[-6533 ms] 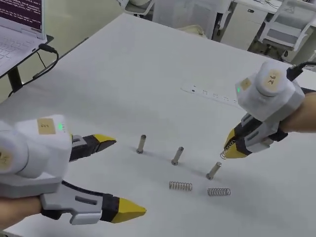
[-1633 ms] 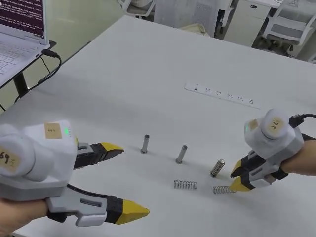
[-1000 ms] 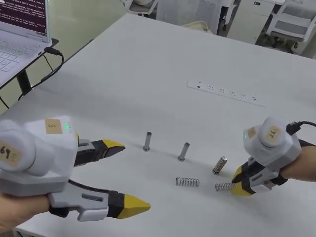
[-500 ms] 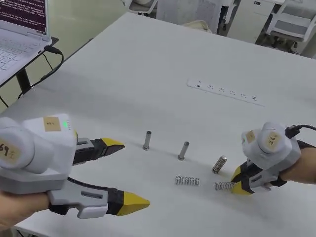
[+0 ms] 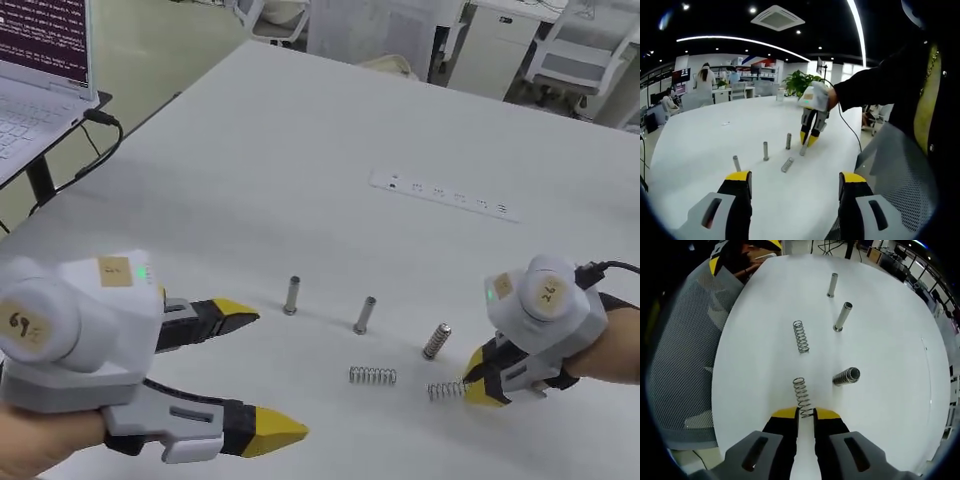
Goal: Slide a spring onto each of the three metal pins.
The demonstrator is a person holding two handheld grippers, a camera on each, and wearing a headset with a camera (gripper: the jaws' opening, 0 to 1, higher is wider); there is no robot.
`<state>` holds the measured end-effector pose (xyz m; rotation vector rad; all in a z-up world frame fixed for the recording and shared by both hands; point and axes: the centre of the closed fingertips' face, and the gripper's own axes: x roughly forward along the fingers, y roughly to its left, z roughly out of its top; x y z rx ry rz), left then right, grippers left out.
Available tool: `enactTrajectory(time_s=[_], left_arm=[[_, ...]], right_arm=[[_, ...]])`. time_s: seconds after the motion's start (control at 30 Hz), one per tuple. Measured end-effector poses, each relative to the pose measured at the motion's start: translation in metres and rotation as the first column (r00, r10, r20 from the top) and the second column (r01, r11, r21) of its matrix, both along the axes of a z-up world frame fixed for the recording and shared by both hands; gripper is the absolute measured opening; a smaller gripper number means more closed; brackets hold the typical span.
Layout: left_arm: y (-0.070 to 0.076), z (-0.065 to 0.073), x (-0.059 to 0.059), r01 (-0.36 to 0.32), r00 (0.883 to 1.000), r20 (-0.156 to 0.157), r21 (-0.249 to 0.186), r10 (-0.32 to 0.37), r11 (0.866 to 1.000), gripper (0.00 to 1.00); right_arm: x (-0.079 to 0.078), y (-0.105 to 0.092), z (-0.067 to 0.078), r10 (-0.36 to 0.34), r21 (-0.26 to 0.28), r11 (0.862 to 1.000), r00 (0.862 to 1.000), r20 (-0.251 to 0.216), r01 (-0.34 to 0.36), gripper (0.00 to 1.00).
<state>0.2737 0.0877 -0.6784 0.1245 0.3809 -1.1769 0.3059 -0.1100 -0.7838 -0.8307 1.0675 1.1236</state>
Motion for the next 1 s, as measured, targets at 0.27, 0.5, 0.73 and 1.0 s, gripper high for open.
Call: enactTrajectory(time_s=[0.27, 0.5, 0.73, 1.0], left_arm=[[-0.005, -0.001, -0.004, 0.022, 1.000, 0.001, -0.002, -0.022, 1.000, 0.65], [-0.006, 0.001, -0.004, 0.037, 0.999, 0.011, -0.008, -0.037, 0.999, 0.64], [-0.010, 0.003, -0.004, 0.052, 0.998, 0.022, -0.015, -0.051, 0.999, 0.63], [-0.015, 0.006, -0.004, 0.078, 0.996, 0.042, -0.012, -0.078, 0.997, 0.58]], right_arm=[[-0.004, 0.009, 0.012, 0.011, 0.003, 1.000, 1.000, 0.010, -0.011, 0.08], [-0.013, 0.024, 0.030, 0.063, -0.002, 0.998, 0.998, 0.012, -0.063, 0.08], [-0.016, 0.055, 0.063, 0.113, 0.038, 0.993, 0.993, 0.046, -0.114, 0.08], [-0.022, 0.094, 0.092, 0.188, 0.066, 0.979, 0.980, 0.070, -0.193, 0.08]])
